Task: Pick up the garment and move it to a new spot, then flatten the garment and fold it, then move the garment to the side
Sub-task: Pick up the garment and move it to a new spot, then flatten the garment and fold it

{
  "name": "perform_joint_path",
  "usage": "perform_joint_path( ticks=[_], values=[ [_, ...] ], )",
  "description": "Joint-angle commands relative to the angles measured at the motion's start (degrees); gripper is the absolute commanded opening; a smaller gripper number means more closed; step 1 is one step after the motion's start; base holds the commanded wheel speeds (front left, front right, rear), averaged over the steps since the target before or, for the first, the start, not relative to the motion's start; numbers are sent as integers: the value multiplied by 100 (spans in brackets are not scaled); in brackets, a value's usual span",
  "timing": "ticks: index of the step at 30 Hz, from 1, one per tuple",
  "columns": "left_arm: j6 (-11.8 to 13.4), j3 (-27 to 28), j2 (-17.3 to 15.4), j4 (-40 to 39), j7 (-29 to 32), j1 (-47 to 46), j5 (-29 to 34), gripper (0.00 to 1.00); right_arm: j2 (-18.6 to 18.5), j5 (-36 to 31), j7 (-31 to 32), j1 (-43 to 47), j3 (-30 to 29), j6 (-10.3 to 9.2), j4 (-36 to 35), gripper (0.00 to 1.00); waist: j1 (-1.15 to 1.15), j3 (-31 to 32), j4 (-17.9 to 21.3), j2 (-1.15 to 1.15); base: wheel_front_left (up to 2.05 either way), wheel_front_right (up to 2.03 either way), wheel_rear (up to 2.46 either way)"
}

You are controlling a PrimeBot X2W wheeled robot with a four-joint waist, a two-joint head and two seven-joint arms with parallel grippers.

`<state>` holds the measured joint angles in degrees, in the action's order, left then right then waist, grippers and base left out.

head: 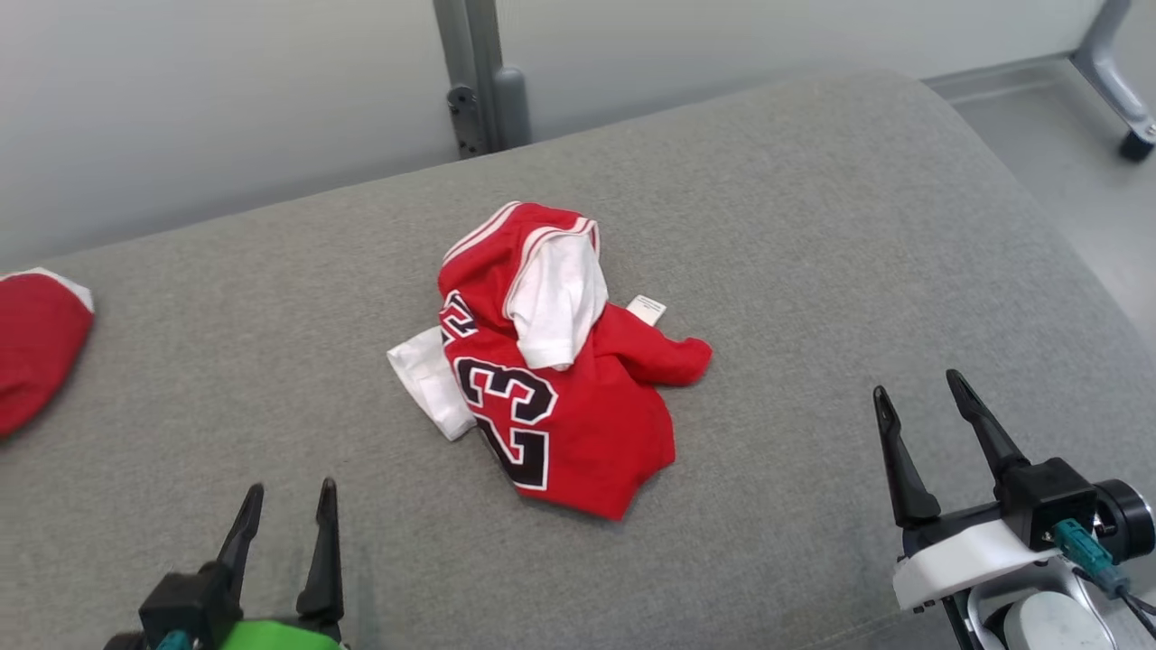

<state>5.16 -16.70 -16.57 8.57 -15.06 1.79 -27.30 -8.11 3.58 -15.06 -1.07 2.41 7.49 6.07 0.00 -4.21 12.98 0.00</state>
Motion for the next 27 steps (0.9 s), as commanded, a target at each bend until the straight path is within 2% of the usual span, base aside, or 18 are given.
perform_joint_path(
  ticks=[1,6,14,19,27],
  values=[
    [-14,188,87,-38,-12,342,163,100,-5,-51,-18,163,-2,0,41,100,0,639,-734,0,0,0,0],
    [-365,936,464,-203,-8,972,539,100,78,-111,-18,269,43,0,175,100,0,682,-895,0,0,0,0],
    [-987,1757,968,-219,-9,1204,1095,100,182,-129,-18,336,42,0,259,100,0,665,-1089,0,0,0,0],
    [-1168,1961,1139,-216,-9,1175,1292,100,219,-111,-18,304,70,0,304,100,0,680,-1102,0,0,0,0],
    [-1263,2069,1244,-149,-9,1052,1446,100,243,-89,-18,276,90,0,337,100,0,704,-1040,0,0,0,0]
  ],
)
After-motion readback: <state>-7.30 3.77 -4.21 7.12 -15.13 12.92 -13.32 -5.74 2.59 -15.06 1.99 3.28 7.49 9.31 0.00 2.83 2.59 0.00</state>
